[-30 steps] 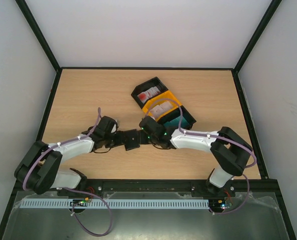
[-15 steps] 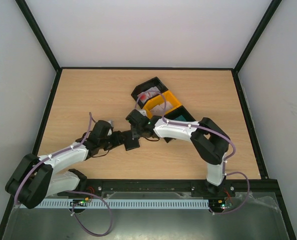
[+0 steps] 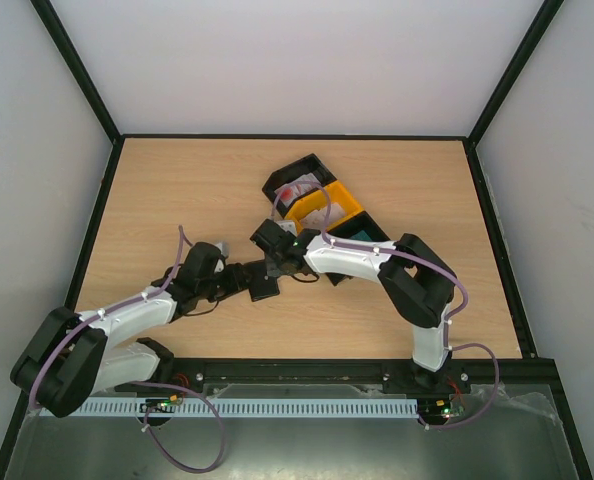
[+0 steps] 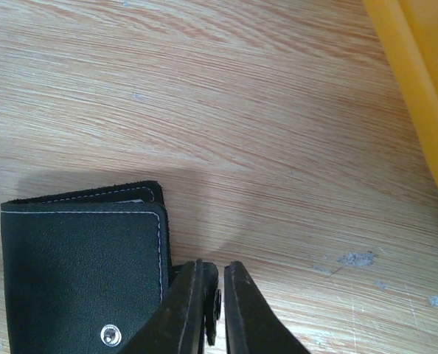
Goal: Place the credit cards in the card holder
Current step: Close the card holder at the center of the board.
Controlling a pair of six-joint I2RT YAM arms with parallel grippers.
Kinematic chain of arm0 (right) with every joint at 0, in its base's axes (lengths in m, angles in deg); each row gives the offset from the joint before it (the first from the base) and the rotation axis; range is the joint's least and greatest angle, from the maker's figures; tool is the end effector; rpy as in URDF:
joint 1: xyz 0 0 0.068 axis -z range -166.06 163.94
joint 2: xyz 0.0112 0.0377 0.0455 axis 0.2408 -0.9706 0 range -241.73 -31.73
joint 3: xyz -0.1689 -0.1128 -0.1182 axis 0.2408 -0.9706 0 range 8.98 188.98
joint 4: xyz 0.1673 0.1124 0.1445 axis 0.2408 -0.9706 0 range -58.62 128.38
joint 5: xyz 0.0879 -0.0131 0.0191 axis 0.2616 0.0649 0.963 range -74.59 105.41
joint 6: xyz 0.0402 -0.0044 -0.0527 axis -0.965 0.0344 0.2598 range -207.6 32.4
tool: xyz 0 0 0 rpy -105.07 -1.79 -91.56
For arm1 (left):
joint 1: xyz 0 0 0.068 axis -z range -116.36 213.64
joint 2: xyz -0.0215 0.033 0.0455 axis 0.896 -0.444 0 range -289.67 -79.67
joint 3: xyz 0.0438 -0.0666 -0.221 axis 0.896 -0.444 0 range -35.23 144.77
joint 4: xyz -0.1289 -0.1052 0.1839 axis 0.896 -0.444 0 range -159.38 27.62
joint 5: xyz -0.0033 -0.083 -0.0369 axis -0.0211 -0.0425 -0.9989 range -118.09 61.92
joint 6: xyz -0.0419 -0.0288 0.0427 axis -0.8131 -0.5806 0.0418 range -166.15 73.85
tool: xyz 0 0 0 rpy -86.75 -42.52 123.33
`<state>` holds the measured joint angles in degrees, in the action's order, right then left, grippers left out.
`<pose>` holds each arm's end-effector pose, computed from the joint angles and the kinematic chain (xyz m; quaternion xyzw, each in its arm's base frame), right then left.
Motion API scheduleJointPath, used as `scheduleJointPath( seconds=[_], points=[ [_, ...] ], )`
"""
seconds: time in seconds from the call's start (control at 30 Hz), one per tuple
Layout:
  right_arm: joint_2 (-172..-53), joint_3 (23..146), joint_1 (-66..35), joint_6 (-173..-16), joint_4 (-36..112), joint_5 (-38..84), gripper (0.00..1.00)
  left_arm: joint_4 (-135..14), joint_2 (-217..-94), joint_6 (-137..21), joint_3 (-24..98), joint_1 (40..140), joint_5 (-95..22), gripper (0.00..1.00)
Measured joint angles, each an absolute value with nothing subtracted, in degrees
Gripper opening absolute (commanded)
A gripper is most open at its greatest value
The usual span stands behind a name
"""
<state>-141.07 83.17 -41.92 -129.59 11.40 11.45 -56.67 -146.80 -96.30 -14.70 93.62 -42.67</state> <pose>0.2143 0.3096 0.1300 -0.1088 0.9639 0.1594 0.1834 0.1918 -0.1259 0.1123 -0.1060 0.8975 -0.3537 0.2412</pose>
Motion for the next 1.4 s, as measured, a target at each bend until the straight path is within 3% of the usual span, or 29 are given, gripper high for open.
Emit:
scheduleJointPath(
  seconds=[0.2, 0.43, 0.7, 0.97, 1.17, 1.4],
  points=[
    [-140.9, 83.1, -41.9, -130.2, 11.1, 11.4, 0.05, -56.2, -146.8, -96.3, -14.7, 93.6, -42.8, 0.53],
    [-140.1, 82.8, -41.9, -130.4, 10.9, 11.1, 0.09, -55.8, -146.8, -96.3, -14.7, 93.6, -42.9, 0.53],
    [-140.0, 82.4, -41.9, -130.5, 10.8, 10.8, 0.05, -55.8, -146.8, -96.3, -14.8, 93.6, -42.9, 0.53],
    [-139.3, 82.3, -41.9, -131.1, 10.8, 10.9, 0.10, -55.4, -146.9, -96.3, -15.4, 93.6, -43.1, 0.53],
    [-138.6, 82.3, -41.9, -131.5, 10.8, 10.9, 0.05, -55.4, -146.9, -96.3, -15.5, 93.6, -43.1, 0.53],
    [-138.7, 82.2, -41.9, -131.5, 10.8, 11.8, 0.09, -55.4, -146.9, -96.3, -15.5, 93.6, -43.1, 0.53]
  ],
)
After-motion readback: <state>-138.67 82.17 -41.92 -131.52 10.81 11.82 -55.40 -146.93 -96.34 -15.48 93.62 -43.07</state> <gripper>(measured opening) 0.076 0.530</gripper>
